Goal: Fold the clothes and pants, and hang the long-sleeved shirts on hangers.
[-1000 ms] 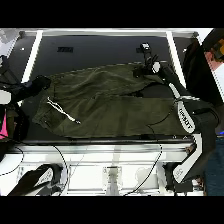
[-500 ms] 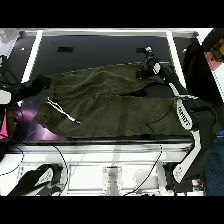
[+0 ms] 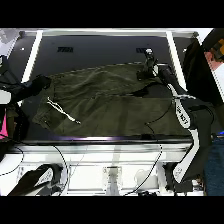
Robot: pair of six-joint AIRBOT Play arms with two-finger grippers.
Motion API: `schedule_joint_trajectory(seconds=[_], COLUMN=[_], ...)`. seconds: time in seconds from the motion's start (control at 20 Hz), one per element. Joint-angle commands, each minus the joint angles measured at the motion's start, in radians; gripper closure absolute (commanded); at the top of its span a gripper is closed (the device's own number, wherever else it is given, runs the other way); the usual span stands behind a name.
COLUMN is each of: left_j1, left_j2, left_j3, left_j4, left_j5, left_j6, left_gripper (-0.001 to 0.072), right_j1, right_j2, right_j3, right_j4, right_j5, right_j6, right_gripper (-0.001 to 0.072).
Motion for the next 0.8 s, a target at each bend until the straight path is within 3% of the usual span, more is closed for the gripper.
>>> schedule_joint_trajectory(seconds=[0.0,0.05,0.15,0.2,0.3,0.4,0.5,0.55,0.6,0.65,0.7,0.75], left_j1=[0.000,0.000,0.000,0.000,0.000,0.000,0.000,0.000,0.000,0.000,0.000,0.000], left_j2=[0.000,0.000,0.000,0.000,0.000,0.000,0.000,0.000,-0.002,-0.003,-0.005,-0.005], left_j3=[0.001,0.001,0.001,0.001,0.001,0.001,0.001,0.001,0.001,0.001,0.001,0.001], left_j4=[0.000,0.000,0.000,0.000,0.001,0.000,0.001,0.000,0.000,0.000,0.000,0.000], left_j5=[0.000,0.000,0.000,0.000,0.000,0.000,0.000,0.001,0.001,0.001,0.001,0.003], left_j6=[0.000,0.000,0.000,0.000,0.001,0.001,0.001,0.001,0.001,0.002,0.004,0.004], left_gripper=[0.0226,0.0226,0.0226,0.0226,0.0226,0.0226,0.0226,0.0226,0.0226,0.0226,0.0226,0.0226], right_j1=[0.003,0.002,0.002,-0.003,-0.021,-0.056,-0.096,-0.109,-0.114,-0.113,-0.100,-0.082], right_j2=[-0.004,-0.004,-0.003,-0.002,-0.002,0.000,-0.001,-0.001,-0.001,-0.001,-0.007,-0.016], right_j3=[0.001,0.001,0.001,0.003,0.048,0.141,0.225,0.251,0.266,0.267,0.267,0.267], right_j4=[-0.009,-0.010,-0.017,-0.021,-0.029,-0.061,-0.038,0.000,0.045,0.082,0.113,0.122], right_j5=[-0.031,-0.031,-0.032,-0.031,0.032,0.154,0.233,0.262,0.292,0.310,0.323,0.327], right_j6=[0.017,0.016,0.016,0.017,0.051,0.179,0.215,0.214,0.214,0.214,0.214,0.214], right_gripper=[0.0228,0.0438,0.0655,0.0695,0.0698,0.0699,0.0696,0.0685,0.0509,0.0263,0.0071,0.0063])
